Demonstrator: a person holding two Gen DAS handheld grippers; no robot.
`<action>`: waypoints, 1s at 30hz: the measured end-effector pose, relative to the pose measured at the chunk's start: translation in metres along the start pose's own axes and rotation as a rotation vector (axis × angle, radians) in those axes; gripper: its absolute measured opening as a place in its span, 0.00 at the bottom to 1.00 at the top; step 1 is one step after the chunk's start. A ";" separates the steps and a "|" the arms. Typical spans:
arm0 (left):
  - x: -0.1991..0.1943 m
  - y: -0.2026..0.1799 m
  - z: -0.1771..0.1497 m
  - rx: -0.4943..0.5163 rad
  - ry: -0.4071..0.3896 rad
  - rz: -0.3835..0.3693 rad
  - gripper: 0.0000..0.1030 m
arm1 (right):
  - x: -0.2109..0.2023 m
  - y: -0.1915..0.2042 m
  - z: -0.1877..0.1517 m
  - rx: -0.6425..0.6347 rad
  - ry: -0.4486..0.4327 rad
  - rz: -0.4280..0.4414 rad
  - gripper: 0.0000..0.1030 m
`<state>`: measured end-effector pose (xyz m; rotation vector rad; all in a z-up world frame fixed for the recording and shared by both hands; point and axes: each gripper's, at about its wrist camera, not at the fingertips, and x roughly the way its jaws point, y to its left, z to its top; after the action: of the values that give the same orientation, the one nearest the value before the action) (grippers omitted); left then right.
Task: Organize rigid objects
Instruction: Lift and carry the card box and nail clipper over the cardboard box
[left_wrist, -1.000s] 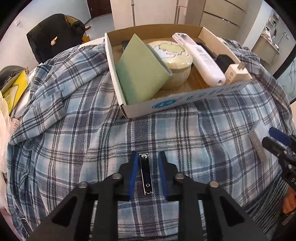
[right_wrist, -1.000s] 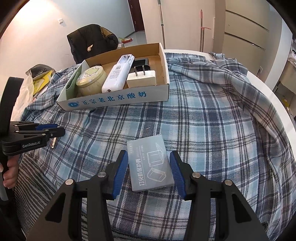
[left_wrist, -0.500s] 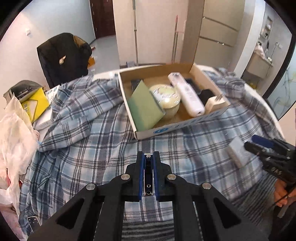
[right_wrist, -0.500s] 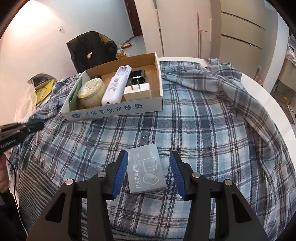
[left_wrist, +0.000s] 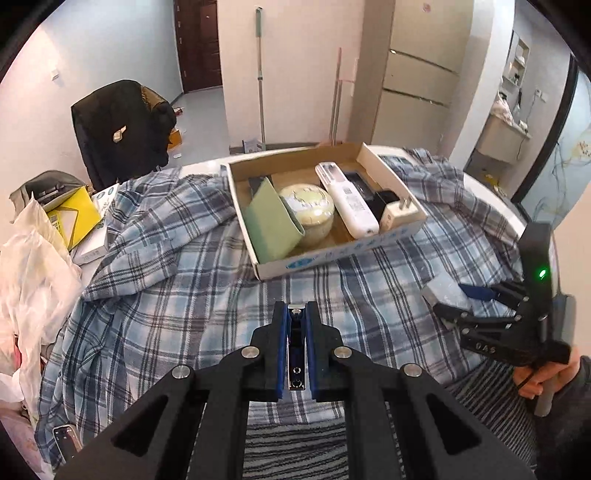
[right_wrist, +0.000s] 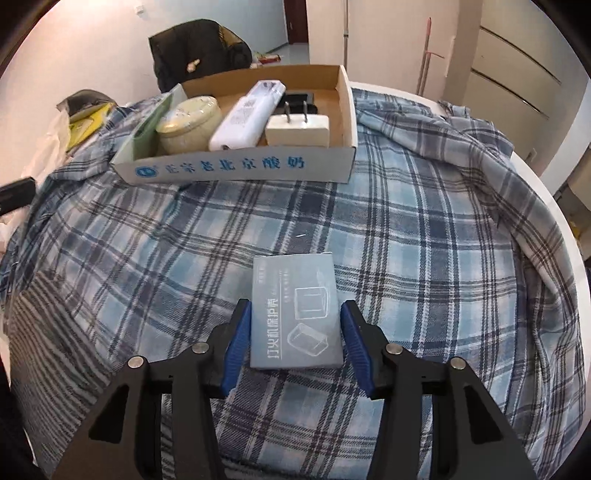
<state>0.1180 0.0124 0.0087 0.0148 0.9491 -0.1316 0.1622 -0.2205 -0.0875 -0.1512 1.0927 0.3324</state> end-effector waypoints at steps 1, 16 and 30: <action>-0.002 0.003 0.002 -0.012 -0.009 0.003 0.10 | 0.000 0.001 0.000 -0.006 0.002 -0.006 0.44; -0.045 -0.009 0.083 -0.020 -0.202 -0.020 0.10 | -0.127 0.007 0.084 0.051 -0.358 0.021 0.44; -0.018 -0.011 0.179 -0.184 -0.328 -0.099 0.10 | -0.116 0.010 0.188 0.179 -0.447 0.059 0.44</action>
<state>0.2508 -0.0093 0.1280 -0.2180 0.6306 -0.1333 0.2696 -0.1803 0.1022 0.1124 0.6796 0.3011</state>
